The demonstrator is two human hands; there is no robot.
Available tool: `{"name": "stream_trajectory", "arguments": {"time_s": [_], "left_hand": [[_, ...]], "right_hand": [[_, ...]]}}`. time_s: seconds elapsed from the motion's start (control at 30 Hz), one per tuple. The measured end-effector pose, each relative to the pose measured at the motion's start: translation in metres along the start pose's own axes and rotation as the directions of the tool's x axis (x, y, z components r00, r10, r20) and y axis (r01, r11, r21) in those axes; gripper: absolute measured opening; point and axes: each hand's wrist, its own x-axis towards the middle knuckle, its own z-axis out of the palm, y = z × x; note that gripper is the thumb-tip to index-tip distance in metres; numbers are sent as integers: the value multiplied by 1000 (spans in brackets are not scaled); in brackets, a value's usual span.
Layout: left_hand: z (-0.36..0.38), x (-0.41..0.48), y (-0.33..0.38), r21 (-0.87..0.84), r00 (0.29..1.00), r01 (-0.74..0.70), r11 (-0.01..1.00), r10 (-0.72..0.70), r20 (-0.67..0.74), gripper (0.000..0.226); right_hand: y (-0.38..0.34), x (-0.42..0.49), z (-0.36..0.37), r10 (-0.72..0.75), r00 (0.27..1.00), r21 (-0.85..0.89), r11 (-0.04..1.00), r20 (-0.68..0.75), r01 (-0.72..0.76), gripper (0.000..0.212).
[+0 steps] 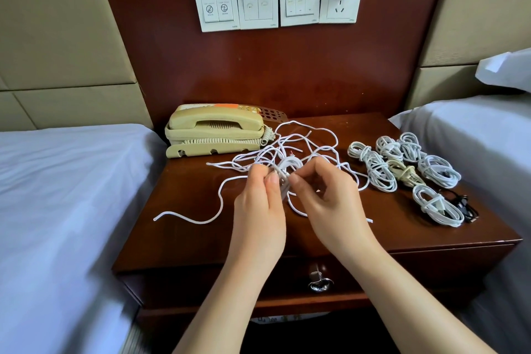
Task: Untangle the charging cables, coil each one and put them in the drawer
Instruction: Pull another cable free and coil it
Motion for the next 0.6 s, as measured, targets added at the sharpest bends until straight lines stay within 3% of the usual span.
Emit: {"name": "stream_trajectory", "arguments": {"time_s": [0.17, 0.43, 0.6], "left_hand": [[-1, 2, 2, -57, 993, 112, 992, -114, -34, 9], [2, 1, 0, 26, 998, 63, 998, -63, 12, 23], [5, -2, -2, 27, 992, 102, 994, -104, 73, 28]], "right_hand": [[-1, -1, 6, -1, 1000, -31, 1000, 8, 2, 13], [9, 3, 4, 75, 997, -55, 996, 30, -74, 20], [12, 9, -6, 206, 957, -63, 978, 203, -197, 25]]}}
